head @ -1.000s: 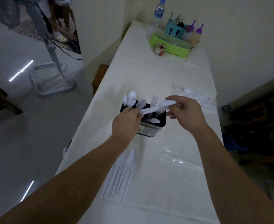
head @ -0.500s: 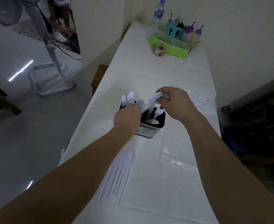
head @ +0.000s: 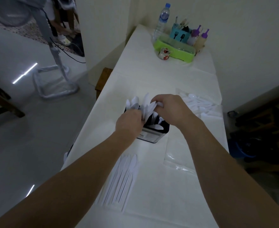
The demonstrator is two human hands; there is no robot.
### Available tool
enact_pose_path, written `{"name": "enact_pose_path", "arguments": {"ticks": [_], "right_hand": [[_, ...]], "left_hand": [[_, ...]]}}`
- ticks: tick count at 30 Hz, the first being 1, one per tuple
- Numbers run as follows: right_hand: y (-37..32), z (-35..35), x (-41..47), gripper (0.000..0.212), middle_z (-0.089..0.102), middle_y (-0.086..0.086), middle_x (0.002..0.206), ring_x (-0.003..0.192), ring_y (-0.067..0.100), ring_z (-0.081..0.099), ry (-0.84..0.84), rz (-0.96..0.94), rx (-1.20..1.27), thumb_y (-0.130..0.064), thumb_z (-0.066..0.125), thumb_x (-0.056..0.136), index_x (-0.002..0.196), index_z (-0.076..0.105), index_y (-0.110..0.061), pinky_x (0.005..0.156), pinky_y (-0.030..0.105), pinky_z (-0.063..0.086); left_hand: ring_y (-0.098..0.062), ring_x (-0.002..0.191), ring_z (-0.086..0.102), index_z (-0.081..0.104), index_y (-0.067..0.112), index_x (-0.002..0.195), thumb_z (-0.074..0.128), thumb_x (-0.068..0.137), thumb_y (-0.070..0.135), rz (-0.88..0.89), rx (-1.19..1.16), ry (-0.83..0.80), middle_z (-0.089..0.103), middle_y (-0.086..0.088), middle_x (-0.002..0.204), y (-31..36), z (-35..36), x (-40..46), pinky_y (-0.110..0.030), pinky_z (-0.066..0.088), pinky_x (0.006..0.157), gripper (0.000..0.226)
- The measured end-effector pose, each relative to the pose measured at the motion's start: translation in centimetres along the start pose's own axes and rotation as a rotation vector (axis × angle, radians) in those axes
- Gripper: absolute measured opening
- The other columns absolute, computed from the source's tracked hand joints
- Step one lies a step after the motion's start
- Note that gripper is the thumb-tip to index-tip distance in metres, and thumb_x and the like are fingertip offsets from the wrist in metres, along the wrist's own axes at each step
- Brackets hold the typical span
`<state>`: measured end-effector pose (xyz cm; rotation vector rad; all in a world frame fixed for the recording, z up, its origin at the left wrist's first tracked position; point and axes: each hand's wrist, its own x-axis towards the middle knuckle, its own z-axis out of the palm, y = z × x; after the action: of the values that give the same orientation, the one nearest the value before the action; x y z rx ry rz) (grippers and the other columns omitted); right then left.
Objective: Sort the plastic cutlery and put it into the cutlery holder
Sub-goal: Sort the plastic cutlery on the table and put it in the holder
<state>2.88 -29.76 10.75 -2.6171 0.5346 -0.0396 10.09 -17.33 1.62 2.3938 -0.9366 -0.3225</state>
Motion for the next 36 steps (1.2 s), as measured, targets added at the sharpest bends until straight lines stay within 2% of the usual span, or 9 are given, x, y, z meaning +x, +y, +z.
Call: {"name": "enact_pose_path", "arguments": {"ticks": [5, 7, 9, 15, 19, 22, 25, 31, 36], "right_hand": [[0.2, 1.9, 0.2, 0.019, 0.059, -0.010, 0.075, 0.074, 0.014, 0.060, -0.110, 0.090, -0.007, -0.014, 0.052, 0.089, 0.096, 0.070, -0.016, 0.055, 0.015, 0.040], [0.3, 2.7, 0.0, 0.021, 0.060, -0.012, 0.081, 0.074, 0.008, 0.058, -0.119, 0.148, 0.075, -0.019, 0.055, 0.089, 0.106, 0.067, -0.021, 0.055, 0.011, 0.039], [0.5, 3.3, -0.1, 0.031, 0.066, -0.005, 0.096, 0.084, 0.012, 0.060, -0.099, 0.179, 0.113, -0.025, 0.058, 0.090, 0.121, 0.060, -0.023, 0.065, 0.016, 0.042], [0.8, 3.8, -0.9, 0.040, 0.066, -0.003, 0.107, 0.096, 0.018, 0.063, -0.029, 0.248, 0.200, -0.023, 0.061, 0.086, 0.125, 0.055, -0.020, 0.082, 0.036, 0.057], [0.6, 4.0, -1.0, 0.039, 0.064, -0.003, 0.105, 0.092, 0.017, 0.060, 0.019, 0.299, 0.251, -0.014, 0.060, 0.083, 0.122, 0.057, -0.016, 0.081, 0.031, 0.053], [0.0, 4.5, -0.8, 0.026, 0.066, 0.002, 0.094, 0.089, 0.022, 0.062, 0.047, 0.301, 0.190, -0.022, 0.058, 0.089, 0.112, 0.060, -0.010, 0.073, 0.029, 0.047], [-0.4, 5.0, -0.6, 0.025, 0.070, 0.008, 0.093, 0.089, 0.025, 0.065, 0.065, 0.325, 0.193, -0.029, 0.057, 0.091, 0.105, 0.062, -0.008, 0.076, 0.034, 0.051], [0.9, 5.1, -1.3, 0.027, 0.064, -0.003, 0.098, 0.090, 0.013, 0.058, 0.110, 0.343, 0.186, -0.023, 0.059, 0.091, 0.116, 0.063, -0.015, 0.077, 0.020, 0.038], [1.4, 5.4, -3.1, 0.026, 0.070, -0.001, 0.102, 0.092, 0.016, 0.065, 0.198, 0.315, 0.202, -0.018, 0.059, 0.090, 0.115, 0.066, -0.016, 0.079, 0.021, 0.044]], "left_hand": [[-0.031, 0.092, 0.067, 0.050, 0.010, 0.115, 0.054, 0.097, 0.023, -0.040, -0.062, -0.003, 0.066, -0.012, 0.101, -0.1, 0.1, 0.1, -0.038, 0.052, 0.078, 0.022], [-0.030, 0.110, 0.062, 0.052, 0.007, 0.120, 0.050, 0.099, 0.020, -0.012, -0.074, -0.018, 0.061, -0.014, 0.118, -0.2, 0.2, 0.2, -0.037, 0.050, 0.087, 0.024], [-0.026, 0.125, 0.054, 0.050, 0.007, 0.129, 0.047, 0.102, 0.016, 0.020, -0.107, -0.009, 0.054, -0.012, 0.129, -0.5, 0.4, 0.3, -0.032, 0.043, 0.098, 0.029], [-0.032, 0.091, 0.065, 0.044, 0.011, 0.133, 0.052, 0.098, 0.025, -0.038, -0.128, 0.027, 0.066, -0.014, 0.101, -0.8, 0.3, 0.1, -0.032, 0.045, 0.069, 0.039], [-0.029, 0.088, 0.064, 0.050, 0.012, 0.118, 0.059, 0.091, 0.021, -0.047, -0.185, -0.009, 0.064, -0.009, 0.097, -0.6, -0.1, -0.1, -0.030, 0.043, 0.067, 0.030], [-0.029, 0.087, 0.065, 0.049, 0.011, 0.108, 0.065, 0.086, 0.018, -0.005, -0.222, -0.034, 0.064, -0.009, 0.097, -0.5, -0.2, -0.4, -0.033, 0.050, 0.067, 0.029], [-0.027, 0.084, 0.064, 0.051, 0.012, 0.107, 0.064, 0.089, 0.022, -0.010, -0.218, -0.027, 0.064, -0.007, 0.091, -0.4, -0.4, -0.6, -0.036, 0.053, 0.072, 0.025], [-0.027, 0.087, 0.063, 0.059, 0.014, 0.100, 0.063, 0.090, 0.031, -0.066, -0.171, 0.038, 0.067, -0.007, 0.093, 0.1, -1.0, 0.0, -0.036, 0.052, 0.077, 0.021], [-0.024, 0.078, 0.060, 0.053, 0.013, 0.100, 0.069, 0.087, 0.030, -0.052, -0.272, 0.010, 0.057, 0.000, 0.078, -0.5, -1.5, -0.9, -0.031, 0.047, 0.071, 0.026]]}}
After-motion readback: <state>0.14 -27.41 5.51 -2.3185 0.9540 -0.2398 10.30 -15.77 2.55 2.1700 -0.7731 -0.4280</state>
